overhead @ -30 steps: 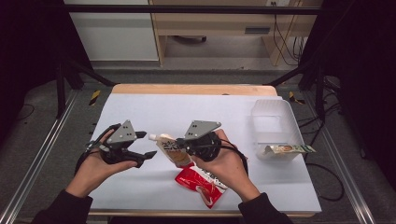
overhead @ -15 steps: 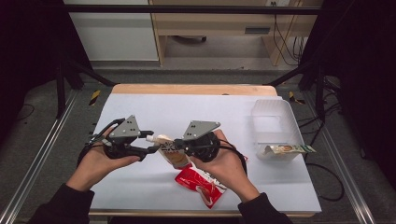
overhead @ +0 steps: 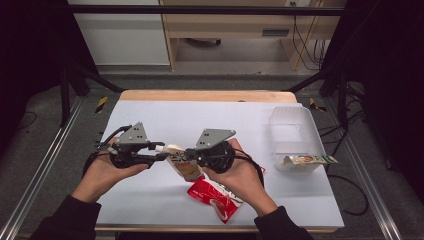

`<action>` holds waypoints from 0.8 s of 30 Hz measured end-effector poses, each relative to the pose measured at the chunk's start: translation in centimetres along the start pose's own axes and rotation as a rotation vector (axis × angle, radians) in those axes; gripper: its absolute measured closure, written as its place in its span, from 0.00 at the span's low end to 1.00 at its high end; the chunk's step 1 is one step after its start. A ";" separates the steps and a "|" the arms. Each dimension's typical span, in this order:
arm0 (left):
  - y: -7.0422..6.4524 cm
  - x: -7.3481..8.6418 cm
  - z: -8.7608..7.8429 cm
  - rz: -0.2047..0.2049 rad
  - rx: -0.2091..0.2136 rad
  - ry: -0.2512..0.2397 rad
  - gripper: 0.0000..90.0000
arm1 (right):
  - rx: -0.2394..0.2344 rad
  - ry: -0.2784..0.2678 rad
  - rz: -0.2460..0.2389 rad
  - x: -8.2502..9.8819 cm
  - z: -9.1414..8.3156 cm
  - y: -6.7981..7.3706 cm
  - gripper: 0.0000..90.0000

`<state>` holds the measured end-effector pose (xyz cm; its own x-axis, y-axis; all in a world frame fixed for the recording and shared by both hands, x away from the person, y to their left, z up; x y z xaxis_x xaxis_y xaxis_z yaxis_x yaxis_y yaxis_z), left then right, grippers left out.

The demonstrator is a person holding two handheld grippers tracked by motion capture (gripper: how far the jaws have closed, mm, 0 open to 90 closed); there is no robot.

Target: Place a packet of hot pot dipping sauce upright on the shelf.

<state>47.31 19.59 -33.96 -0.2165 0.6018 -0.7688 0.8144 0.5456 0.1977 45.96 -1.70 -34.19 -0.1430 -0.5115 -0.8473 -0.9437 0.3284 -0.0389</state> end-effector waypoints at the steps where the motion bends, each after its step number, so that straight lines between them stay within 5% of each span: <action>1: 0.1 0.1 0.1 0.003 0.000 0.006 0.68 | -0.001 0.001 -0.003 0.0 0.0 0.0 1.00; 24: -1.1 -0.9 -0.3 0.045 0.011 0.008 0.79 | 0.004 -0.014 0.029 0.7 -0.5 -0.8 1.00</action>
Point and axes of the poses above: each handheld gripper's, and its own axes: z roughly forward along the jaws, x roughly out of its underside, y roughly to its left, the point moved 3 cm from there along z, roughly forward along the jaws, and after that the axes turned 8 degrees about -x, right-handed, at the moved point
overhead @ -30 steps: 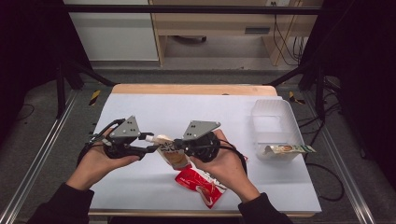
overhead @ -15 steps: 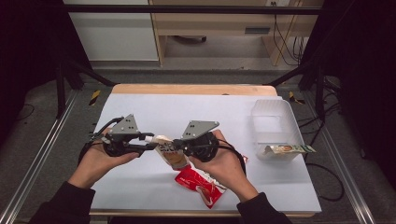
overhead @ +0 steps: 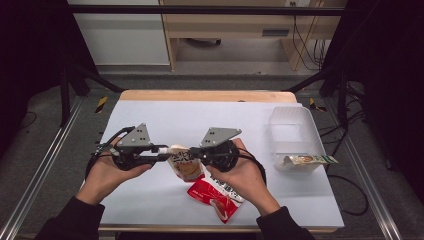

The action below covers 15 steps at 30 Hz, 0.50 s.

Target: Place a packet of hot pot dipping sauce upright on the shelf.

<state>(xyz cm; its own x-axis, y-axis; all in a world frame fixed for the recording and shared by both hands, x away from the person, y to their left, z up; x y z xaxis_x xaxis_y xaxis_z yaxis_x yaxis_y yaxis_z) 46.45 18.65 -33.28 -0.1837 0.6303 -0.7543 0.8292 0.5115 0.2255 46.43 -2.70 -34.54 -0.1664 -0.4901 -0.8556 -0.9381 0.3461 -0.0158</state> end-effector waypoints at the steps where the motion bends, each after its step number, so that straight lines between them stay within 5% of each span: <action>1: 0.0 0.0 0.1 -0.001 -0.001 0.002 0.79 | -0.002 0.003 0.003 0.1 0.0 -0.1 1.00; 15: -0.2 -0.2 0.1 -0.007 0.005 0.036 0.80 | -0.011 0.041 0.015 0.8 0.8 0.0 0.99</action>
Point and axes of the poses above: each handheld gripper's, and its own axes: z roughly forward along the jaws, x roughly out of its underside, y roughly to its left, the point moved 3 cm from there along z, roughly forward along the jaws, and after that the axes turned 8 degrees about -x, right-handed, at the moved point
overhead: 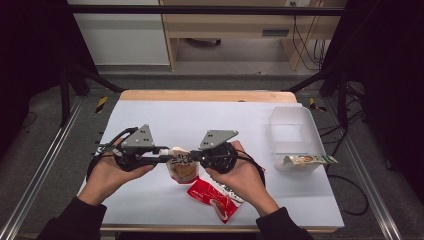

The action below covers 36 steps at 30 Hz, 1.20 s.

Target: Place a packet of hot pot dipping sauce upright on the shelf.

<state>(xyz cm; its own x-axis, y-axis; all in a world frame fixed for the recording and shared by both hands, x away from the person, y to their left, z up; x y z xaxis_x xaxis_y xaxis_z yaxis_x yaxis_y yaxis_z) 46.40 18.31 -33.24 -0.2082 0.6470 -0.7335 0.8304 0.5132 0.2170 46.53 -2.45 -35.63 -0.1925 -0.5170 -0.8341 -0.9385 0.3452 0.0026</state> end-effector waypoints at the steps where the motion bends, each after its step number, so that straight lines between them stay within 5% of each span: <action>1: 0.1 0.0 0.0 -0.011 0.005 -0.002 0.80 | 0.002 -0.001 0.002 0.0 0.0 0.0 0.99; 8: 0.3 -0.1 0.0 -0.036 0.012 -0.024 0.80 | -0.014 0.016 -0.001 0.1 0.4 0.3 0.99; 17: -0.6 -0.6 -0.1 0.049 0.008 0.036 0.81 | -0.019 0.029 -0.004 0.5 0.7 0.1 0.95; 20: -0.7 -0.8 -0.1 0.063 0.013 0.046 0.81 | -0.027 0.030 -0.006 0.6 0.6 0.1 0.87; 24: -0.8 -0.8 -0.2 0.069 0.027 0.038 0.81 | -0.029 0.062 -0.018 0.8 0.8 0.0 0.58; 27: -0.9 -1.0 -0.3 0.080 0.032 0.038 0.81 | -0.021 0.086 -0.051 0.6 0.8 0.0 0.47; 31: -1.2 -1.0 -0.2 0.102 0.045 0.046 0.81 | -0.030 0.082 -0.110 -0.2 0.5 0.3 0.38; 36: -1.7 -1.1 0.1 0.122 0.063 0.053 0.81 | -0.072 0.137 -0.152 -1.5 0.5 0.6 0.41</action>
Point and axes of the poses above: each handheld gripper's, and its own axes: z roughly forward along the jaws, x roughly out of its underside, y roughly to its left, the point moved 3 cm from there along z, roughly forward along the jaws, and after that the axes turned 8 degrees about -x, right-handed, at the moved point
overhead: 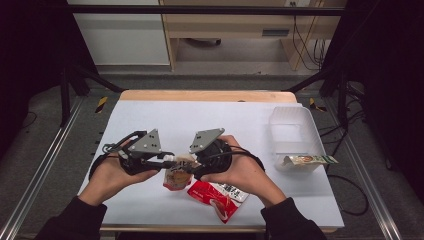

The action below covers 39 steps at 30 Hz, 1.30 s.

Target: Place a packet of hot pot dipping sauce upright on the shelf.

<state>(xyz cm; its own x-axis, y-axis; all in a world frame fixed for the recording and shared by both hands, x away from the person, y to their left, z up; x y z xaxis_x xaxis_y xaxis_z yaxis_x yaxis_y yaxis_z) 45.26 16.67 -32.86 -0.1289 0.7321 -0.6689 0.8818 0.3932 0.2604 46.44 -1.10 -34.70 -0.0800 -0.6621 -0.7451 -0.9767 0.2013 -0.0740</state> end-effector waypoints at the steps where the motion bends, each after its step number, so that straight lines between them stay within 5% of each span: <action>1: -0.1 0.0 0.1 -0.002 0.004 -0.002 0.81 | -0.010 0.010 -0.012 -0.2 0.1 0.0 0.42; 7: -0.5 -0.1 0.2 0.017 0.018 0.002 0.81 | -0.059 0.074 -0.041 -0.8 0.7 0.3 0.55; 18: -0.4 0.2 0.1 0.003 0.023 -0.006 0.81 | -0.069 0.134 -0.065 -0.6 1.0 0.6 0.93; 29: -0.3 0.6 0.1 -0.027 0.005 -0.039 0.80 | 0.000 0.129 -0.076 -1.1 0.6 0.8 0.98; 34: -0.1 1.2 0.0 -0.058 -0.015 -0.058 0.60 | 0.012 0.132 -0.089 -1.1 0.3 0.8 0.98; 39: 0.1 2.2 -0.5 -0.084 -0.080 -0.096 0.38 | 0.030 0.123 -0.078 -1.1 -0.4 0.5 0.98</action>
<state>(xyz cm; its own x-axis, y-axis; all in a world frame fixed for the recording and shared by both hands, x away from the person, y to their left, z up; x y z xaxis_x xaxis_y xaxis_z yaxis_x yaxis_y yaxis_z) 44.85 18.60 -33.99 -0.1532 0.6398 -0.7531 0.8302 0.4967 0.2531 45.94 -0.56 -33.66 -0.0299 -0.7596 -0.6496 -0.9748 0.1660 -0.1492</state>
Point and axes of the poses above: each handheld gripper's, and its own axes: z roughly forward along the jaws, x roughly out of its underside, y roughly to its left, the point moved 3 cm from there along z, roughly forward along the jaws, and after that the axes turned 8 degrees about -x, right-handed, at the moved point
